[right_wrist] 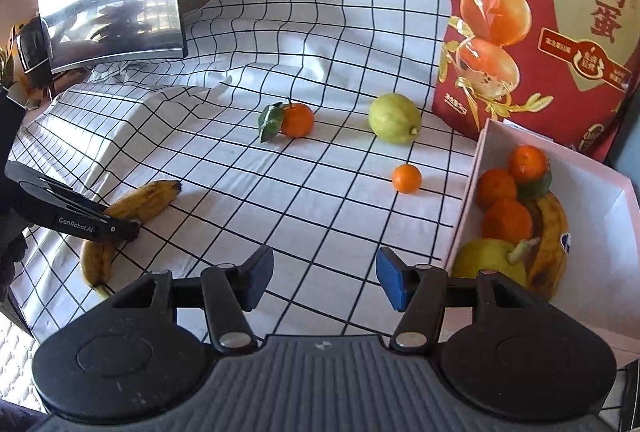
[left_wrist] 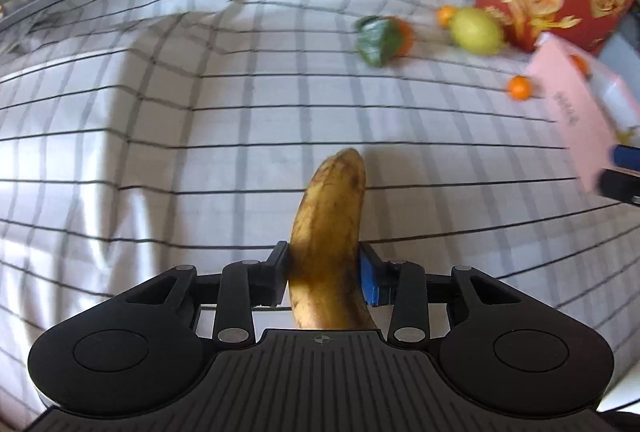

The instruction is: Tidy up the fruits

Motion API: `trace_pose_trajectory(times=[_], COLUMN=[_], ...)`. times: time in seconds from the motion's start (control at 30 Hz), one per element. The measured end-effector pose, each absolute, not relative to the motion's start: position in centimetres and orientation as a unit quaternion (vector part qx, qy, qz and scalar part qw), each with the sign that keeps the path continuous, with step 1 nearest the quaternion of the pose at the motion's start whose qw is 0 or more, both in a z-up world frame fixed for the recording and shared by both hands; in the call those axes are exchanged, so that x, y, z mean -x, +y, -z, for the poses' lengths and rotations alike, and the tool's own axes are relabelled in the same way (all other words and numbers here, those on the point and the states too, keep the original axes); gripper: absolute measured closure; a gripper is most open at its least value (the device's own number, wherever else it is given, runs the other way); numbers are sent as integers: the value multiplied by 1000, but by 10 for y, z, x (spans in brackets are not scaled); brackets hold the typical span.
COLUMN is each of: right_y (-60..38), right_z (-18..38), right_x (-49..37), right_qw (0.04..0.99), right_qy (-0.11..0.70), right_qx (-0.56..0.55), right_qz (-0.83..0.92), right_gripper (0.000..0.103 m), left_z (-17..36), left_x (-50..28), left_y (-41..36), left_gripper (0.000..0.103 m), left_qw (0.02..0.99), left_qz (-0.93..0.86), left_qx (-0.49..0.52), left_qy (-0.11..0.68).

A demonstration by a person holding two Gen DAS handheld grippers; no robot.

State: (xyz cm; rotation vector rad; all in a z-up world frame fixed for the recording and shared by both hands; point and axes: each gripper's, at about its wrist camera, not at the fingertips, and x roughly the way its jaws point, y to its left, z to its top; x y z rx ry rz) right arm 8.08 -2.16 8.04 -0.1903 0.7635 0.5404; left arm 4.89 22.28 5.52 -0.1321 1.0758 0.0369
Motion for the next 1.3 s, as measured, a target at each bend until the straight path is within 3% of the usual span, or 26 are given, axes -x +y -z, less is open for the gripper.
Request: trace_pose_trajectory(times=[0.27,0.57,0.67,1.07,1.1,1.2,1.3], right_y=[5,49,75,135,136,139,137], right_z=[-87,-79,-73,-31,-28,-22,-24], right_x=[-107,-182,-200,-271,-274,-276,-270], right_qw=[891,874,878,885,882,877,874], right_qy=[343,402,396,408,414,420,422], right_qx=[113,57,60,77,75,83,82], right_qz=[-274,-266,-263,-212,-213,-217,-224], right_gripper=[46,45,35,35,36,56,59], left_z=[-54,-55,-51,-48,-48,-48,-48], left_x=[-49,-33,-27,-23,-23,-25,-27], left_y=[191,229,246,256,257,257,257], left_gripper=[62,62,62,62,62,61,61], left_qw=[860,861,858,856,856,854,854], left_qz=[20,-23,-21,3,4,7,7], left_qx=[46,78,111,135,135,133,131], left_qy=[507,501,501,499,500,502,504])
